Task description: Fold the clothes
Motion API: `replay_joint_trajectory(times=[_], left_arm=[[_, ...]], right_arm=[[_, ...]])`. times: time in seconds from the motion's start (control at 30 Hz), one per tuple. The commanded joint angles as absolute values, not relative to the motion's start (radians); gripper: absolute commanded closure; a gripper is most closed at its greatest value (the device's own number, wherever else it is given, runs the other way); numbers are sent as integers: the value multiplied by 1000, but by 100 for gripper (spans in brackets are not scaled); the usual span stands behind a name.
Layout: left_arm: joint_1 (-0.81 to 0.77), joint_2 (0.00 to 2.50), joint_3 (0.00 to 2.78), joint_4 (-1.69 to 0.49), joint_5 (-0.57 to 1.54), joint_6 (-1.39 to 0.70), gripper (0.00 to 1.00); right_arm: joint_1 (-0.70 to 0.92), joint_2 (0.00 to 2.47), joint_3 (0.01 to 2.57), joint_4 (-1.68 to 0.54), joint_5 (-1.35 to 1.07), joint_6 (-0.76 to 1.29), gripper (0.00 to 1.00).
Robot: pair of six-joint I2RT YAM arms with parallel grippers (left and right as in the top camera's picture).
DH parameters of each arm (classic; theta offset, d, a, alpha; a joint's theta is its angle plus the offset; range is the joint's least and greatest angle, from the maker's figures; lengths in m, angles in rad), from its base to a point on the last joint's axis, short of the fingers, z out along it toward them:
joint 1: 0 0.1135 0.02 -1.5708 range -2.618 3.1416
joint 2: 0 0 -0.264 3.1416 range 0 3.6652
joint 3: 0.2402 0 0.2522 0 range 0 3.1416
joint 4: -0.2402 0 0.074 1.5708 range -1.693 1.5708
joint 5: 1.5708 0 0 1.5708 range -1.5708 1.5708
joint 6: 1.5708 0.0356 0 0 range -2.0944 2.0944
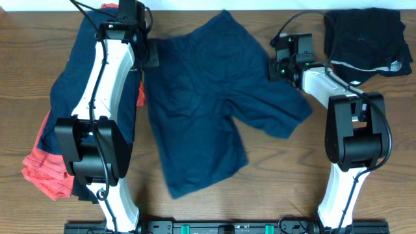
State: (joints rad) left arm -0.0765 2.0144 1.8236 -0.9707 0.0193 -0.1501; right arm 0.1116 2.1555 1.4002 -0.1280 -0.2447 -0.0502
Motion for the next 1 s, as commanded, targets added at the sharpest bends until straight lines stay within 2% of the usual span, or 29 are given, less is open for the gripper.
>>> replay_joint_trajectory(times=[0.0,0.27,0.53,0.73,0.97], left_arm=[[-73,2008,1831,-1019,12,-211,94],[-97,2008,1828,-1163,14,-270,94],[-156,2009,1762,-1191,14,-326,94],[-194,2009,1633,-1147,14,-379,94],[-244,2009,1468,-983,14,-471,94]], right_arm=[[105,2220,1401,-78,-234,-38,97],[104,2375,1456,17,-244,24,96],[113,2488,1577,86,-270,105,94],[103,2501,1647,89,-266,88,91],[81,2501,1722,73,-271,89,91]])
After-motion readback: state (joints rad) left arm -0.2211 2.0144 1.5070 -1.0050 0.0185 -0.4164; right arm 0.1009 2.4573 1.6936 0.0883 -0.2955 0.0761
